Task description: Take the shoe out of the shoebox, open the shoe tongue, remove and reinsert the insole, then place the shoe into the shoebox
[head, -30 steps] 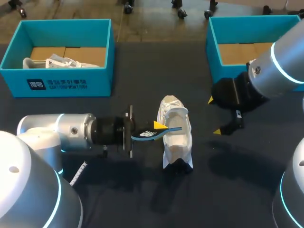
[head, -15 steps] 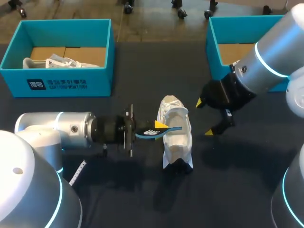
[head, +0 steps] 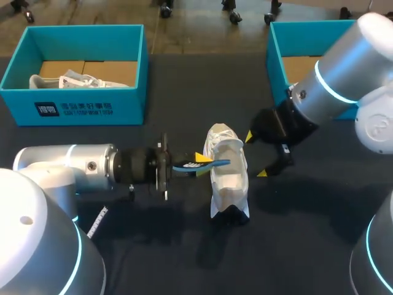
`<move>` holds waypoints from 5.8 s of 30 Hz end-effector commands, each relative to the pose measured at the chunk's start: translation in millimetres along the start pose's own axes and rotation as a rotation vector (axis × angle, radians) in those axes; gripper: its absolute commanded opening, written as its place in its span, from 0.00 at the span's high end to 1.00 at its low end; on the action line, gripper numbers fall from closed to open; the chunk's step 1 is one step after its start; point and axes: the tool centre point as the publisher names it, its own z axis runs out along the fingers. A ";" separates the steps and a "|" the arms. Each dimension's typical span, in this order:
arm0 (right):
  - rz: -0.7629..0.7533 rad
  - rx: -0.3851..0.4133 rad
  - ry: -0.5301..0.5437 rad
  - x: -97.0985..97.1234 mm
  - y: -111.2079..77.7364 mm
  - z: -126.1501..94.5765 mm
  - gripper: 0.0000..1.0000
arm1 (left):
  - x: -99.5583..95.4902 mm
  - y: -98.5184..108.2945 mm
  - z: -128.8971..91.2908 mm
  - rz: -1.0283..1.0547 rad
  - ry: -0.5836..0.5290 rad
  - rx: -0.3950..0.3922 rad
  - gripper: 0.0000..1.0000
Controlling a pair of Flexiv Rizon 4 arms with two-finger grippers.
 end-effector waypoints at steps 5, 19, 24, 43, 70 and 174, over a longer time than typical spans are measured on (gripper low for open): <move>0.062 0.060 -0.061 7.8 8.7 -2.8 0.00 | -2.5 2.9 -2.0 -0.008 -0.005 0.005 1.00; 0.149 0.066 -0.096 18.7 2.3 0.2 0.00 | -9.2 9.2 1.4 -0.021 0.000 0.011 1.00; 0.172 0.075 -0.105 19.8 -1.9 -0.7 0.00 | -10.5 7.0 3.0 -0.022 0.009 0.008 1.00; 0.172 0.075 -0.105 19.8 -1.9 -0.7 0.00 | -6.0 8.6 22.0 -0.041 0.038 0.023 1.00; 0.172 0.075 -0.105 19.8 -1.9 -0.7 0.00 | -3.1 18.5 32.5 -0.042 0.034 0.022 1.00; 0.172 0.075 -0.105 19.8 -1.9 -0.7 0.00 | -1.9 148.5 45.5 0.078 0.015 -0.126 0.59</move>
